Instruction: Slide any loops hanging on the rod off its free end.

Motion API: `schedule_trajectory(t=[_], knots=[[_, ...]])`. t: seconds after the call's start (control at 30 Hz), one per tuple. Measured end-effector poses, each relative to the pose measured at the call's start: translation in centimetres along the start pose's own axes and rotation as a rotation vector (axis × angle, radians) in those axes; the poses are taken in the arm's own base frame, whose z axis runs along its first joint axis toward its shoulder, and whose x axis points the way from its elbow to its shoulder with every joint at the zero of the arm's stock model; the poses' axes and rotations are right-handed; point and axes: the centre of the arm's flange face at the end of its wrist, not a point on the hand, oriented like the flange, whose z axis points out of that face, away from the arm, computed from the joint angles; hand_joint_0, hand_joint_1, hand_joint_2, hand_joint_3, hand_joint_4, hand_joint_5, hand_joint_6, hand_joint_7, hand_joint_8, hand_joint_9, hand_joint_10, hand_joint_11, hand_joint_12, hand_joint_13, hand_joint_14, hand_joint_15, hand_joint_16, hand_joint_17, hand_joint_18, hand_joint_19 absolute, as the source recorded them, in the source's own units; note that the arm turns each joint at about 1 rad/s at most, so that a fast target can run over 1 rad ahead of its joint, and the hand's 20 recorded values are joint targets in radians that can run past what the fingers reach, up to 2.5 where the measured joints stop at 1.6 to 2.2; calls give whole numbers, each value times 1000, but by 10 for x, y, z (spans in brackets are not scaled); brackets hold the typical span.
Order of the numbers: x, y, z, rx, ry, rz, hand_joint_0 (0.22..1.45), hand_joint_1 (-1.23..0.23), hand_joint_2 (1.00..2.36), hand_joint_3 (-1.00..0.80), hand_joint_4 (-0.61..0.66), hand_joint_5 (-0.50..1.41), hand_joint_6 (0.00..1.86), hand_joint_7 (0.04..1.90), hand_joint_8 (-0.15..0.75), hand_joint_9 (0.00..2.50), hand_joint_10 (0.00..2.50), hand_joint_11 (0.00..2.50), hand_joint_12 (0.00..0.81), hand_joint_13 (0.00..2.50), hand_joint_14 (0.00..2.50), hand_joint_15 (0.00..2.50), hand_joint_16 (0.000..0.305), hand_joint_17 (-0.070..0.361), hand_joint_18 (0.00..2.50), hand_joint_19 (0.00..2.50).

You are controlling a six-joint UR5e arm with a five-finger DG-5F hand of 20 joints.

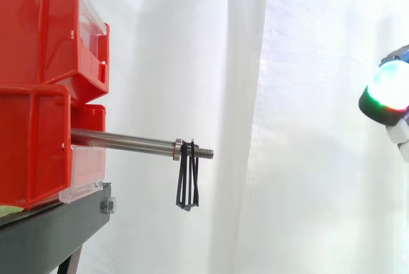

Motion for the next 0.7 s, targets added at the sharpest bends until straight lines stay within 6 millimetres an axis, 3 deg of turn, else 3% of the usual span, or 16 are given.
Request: schedule_trajectory(t=[0.2, 0.47, 0.7], knots=[[9, -22, 3, -36, -74, 15, 610, -780, 1000, -500, 308, -194, 503, 867, 280, 604, 0, 32, 246, 728, 0, 0, 30, 67, 711, 87], [27, -50, 17, -33, -109, 17, 617, -808, 1000, -500, 307, -194, 503, 870, 277, 635, 0, 47, 237, 753, 0, 0, 28, 64, 712, 94], [46, -73, 35, -27, -115, -2, 552, -699, 1000, -500, 319, -191, 503, 872, 288, 674, 2, 66, 241, 782, 0, 10, 29, 66, 717, 111]])
